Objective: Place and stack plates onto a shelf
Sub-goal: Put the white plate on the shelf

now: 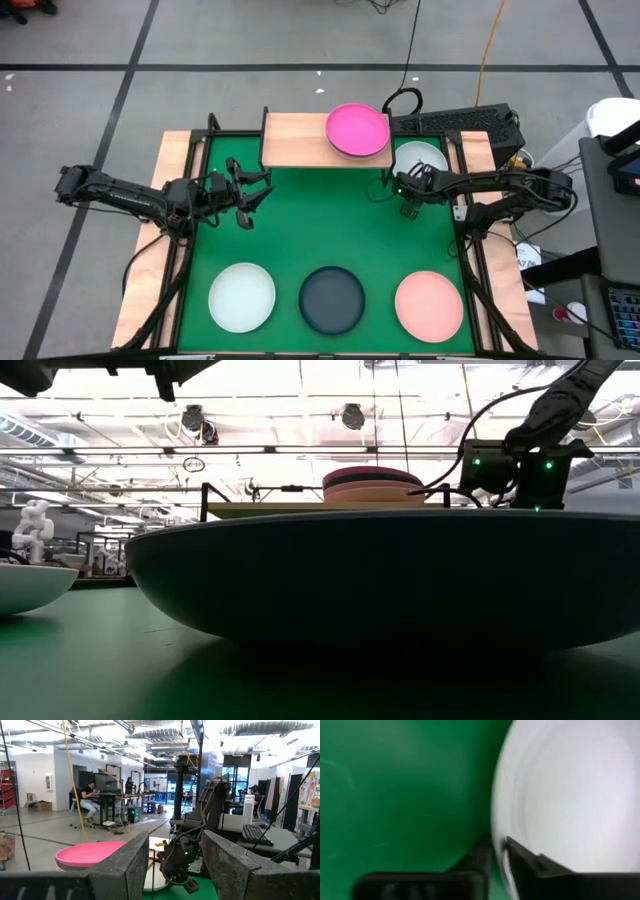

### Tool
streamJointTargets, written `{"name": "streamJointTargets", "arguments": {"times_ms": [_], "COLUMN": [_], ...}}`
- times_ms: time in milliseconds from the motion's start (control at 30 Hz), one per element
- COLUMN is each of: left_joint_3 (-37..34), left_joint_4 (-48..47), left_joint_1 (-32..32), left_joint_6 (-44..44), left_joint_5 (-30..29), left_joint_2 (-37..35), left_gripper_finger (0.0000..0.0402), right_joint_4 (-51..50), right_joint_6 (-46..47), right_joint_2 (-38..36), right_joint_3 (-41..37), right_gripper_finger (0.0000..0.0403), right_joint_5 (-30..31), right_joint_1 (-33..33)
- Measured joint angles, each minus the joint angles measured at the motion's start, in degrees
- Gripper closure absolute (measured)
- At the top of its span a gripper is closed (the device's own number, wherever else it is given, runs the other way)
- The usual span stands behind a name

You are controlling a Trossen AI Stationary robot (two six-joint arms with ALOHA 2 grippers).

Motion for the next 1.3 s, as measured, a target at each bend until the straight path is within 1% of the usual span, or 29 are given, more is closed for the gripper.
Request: {"name": "streamJointTargets", "arguments": {"times_ms": [33, 67, 167, 267, 367, 467, 567, 633, 700, 767, 800, 867, 900, 967, 1033, 1100, 1233, 1300], "left_joint_3": [0.0, 0.0, 0.0, 0.0, 0.0, 0.0, 0.0, 0.0, 0.0, 0.0, 0.0, 0.0, 0.0, 0.0, 0.0, 0.0, 0.0, 0.0], "left_joint_4": [0.0, 0.01, 0.04, 0.04, 0.04, -0.04, -0.06, -0.07, -0.09, -0.04, 0.0, 0.05, 0.07, 0.11, 0.22, 0.22, 0.22, 0.2], "left_joint_1": [0.0, 0.0, -0.09, -0.09, -0.09, -0.15, -0.42, -0.48, -0.46, -0.46, -0.46, -0.43, -0.35, -0.25, -0.24, -0.24, -0.24, -0.24], "left_joint_6": [-0.02, -0.11, -1.13, -1.47, -1.64, -1.87, -1.9, -1.71, -1.71, -1.69, -1.68, -1.67, -1.67, -1.64, -1.37, -0.65, 2.73, 3.57], "left_joint_5": [0.0, 0.0, 0.12, 1.2, 1.79, 1.79, 1.79, 1.79, 1.79, 1.79, 1.79, 1.71, 1.3, 0.42, -0.8, -1.3, -1.66, -2.03], "left_joint_2": [0.0, 0.0, 0.0, 0.0, 0.0, 0.0, 0.0, 0.0, 0.0, 0.0, 0.0, 0.0, 0.0, 0.0, 0.0, 0.0, 0.0, 0.0], "left_gripper_finger": [0.0213, 0.0213, 0.0213, 0.0213, 0.0213, 0.0213, 0.0213, 0.0213, 0.0213, 0.0213, 0.0213, 0.0213, 0.0213, 0.0213, 0.0213, 0.0213, 0.0213, 0.0213], "right_joint_4": [0.25, 0.69, 0.35, -0.85, -3.88, -10.37, -17.13, -18.69, -17.91, -15.18, -12.15, -2.53, 3.15, 13.99, 21.52, 24.3, 25.75, 26.41], "right_joint_6": [-0.3, -0.46, 0.21, 2.94, 7.64, 13.54, 19.03, 20.93, 20.85, 17.99, 15.04, 7.85, 4.62, -2.45, -7.62, -11.95, -19.03, -21.49], "right_joint_2": [0.0, 0.0, -0.93, -3.67, -7.94, -13.14, -18.76, -22.72, -26.31, -29.2, -30.27, -31.71, -31.78, -30.48, -27.11, -22.41, -11.66, -6.99], "right_joint_3": [-0.02, -0.03, 0.05, 1.18, 3.15, 6.51, 10.39, 12.73, 15.2, 17.32, 18.13, 18.8, 18.9, 19.34, 21.08, 24.16, 32.08, 36.55], "right_gripper_finger": [0.0382, 0.0389, 0.0394, 0.0398, 0.04, 0.0401, 0.0401, 0.0401, 0.0402, 0.0402, 0.0402, 0.0402, 0.0402, 0.0402, 0.0402, 0.0402, 0.0402, 0.0402], "right_joint_5": [0.45, 0.87, 1.32, 0.54, -1.86, -2.65, -1.91, -0.05, 2.39, 5.54, 7.07, 8.95, 8.74, 5.07, 1.68, 1.21, 0.77, -2.12], "right_joint_1": [0.16, 0.22, 1.18, 3.1, 5.08, 6.82, 7.77, 8.48, 9.14, 9.63, 9.68, 9.71, 9.61, 9.41, 9.41, 9.45, 9.41, 9.41]}}
